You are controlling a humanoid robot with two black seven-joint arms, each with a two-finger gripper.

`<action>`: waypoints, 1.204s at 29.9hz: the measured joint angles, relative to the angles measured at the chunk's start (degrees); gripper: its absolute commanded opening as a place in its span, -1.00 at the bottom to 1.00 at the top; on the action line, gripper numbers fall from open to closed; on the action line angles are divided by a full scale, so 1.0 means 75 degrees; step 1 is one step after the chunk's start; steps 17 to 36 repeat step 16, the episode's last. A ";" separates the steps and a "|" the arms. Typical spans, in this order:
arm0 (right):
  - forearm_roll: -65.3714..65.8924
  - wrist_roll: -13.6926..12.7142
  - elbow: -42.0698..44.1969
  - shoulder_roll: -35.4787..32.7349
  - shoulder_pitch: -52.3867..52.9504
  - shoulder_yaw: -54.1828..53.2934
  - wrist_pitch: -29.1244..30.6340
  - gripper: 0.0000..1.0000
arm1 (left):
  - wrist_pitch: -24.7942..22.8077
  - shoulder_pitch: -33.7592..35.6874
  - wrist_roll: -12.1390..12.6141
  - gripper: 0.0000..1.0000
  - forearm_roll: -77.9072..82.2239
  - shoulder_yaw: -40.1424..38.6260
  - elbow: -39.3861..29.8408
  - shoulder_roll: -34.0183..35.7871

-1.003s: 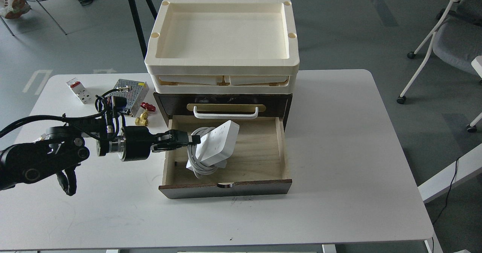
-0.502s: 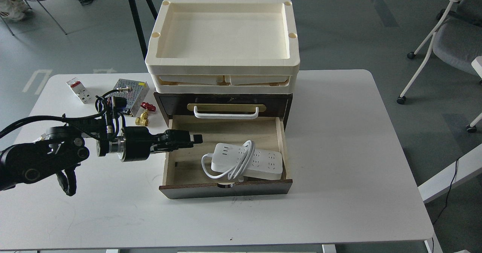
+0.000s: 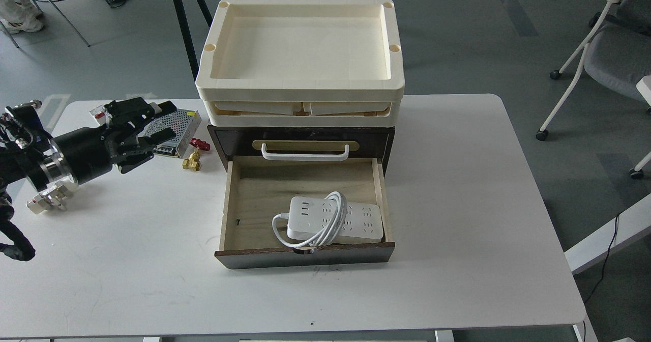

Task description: Put charging cable into cabinet

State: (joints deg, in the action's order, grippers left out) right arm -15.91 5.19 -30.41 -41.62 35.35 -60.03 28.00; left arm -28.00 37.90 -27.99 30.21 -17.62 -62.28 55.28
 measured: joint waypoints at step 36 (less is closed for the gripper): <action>0.0191 0.0012 -0.2261 0.0140 0.0209 0.0150 0.0000 1.00 | 0.0001 -0.0246 0.0000 0.67 -0.2979 -0.2782 0.2256 -0.0706</action>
